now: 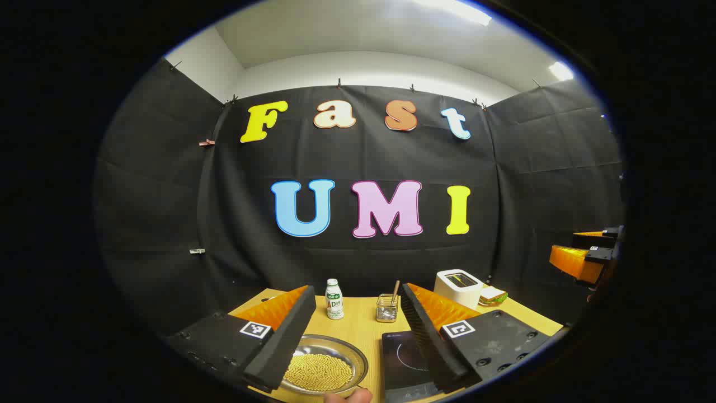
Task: First push the handle of the pot to place it horizontally, then grasp the pot with both hands and set it on the induction cooktop.
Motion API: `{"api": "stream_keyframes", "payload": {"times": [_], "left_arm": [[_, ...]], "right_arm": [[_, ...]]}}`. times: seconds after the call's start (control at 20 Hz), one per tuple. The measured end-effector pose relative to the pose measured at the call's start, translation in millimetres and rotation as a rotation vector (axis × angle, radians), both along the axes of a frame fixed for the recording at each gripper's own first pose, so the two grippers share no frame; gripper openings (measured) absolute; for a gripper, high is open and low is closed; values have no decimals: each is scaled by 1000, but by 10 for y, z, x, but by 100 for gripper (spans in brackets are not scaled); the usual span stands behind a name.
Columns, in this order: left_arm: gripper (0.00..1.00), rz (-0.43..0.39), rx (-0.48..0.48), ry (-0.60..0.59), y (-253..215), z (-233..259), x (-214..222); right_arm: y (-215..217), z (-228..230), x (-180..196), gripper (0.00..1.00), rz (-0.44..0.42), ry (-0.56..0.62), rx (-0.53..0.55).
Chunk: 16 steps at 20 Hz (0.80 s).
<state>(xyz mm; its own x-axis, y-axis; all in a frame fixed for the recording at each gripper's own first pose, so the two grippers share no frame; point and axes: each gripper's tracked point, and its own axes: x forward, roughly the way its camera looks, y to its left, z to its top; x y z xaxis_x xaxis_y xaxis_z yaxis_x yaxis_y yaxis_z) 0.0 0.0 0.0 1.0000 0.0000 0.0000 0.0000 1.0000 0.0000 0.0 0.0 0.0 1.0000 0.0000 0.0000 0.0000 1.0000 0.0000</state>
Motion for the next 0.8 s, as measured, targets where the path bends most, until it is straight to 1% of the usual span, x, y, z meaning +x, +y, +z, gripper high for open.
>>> {"api": "stream_keyframes", "payload": {"times": [0.2, 0.25, 0.35, 0.4, 0.6, 0.8], "left_arm": [[95, 3, 2, 1, 11, 0, -8], [95, 4, 4, 1, 13, -8, -9], [95, 2, 4, -4, 8, 10, -19], [95, 0, 3, -7, 0, 21, -24], [95, 3, 14, -19, 10, 49, -47], [95, 9, 9, -22, 19, 45, -77]], "right_arm": [[-15, 8, -10, 98, -1, 1, 5], [-30, 0, -9, 96, -3, 3, 3], [-20, -17, -13, 96, 4, 9, 13], [-20, -13, -14, 98, 4, 10, 18], [-74, 20, -37, 98, -9, -3, 15], [-78, 24, -46, 98, -3, -10, 21]]}}
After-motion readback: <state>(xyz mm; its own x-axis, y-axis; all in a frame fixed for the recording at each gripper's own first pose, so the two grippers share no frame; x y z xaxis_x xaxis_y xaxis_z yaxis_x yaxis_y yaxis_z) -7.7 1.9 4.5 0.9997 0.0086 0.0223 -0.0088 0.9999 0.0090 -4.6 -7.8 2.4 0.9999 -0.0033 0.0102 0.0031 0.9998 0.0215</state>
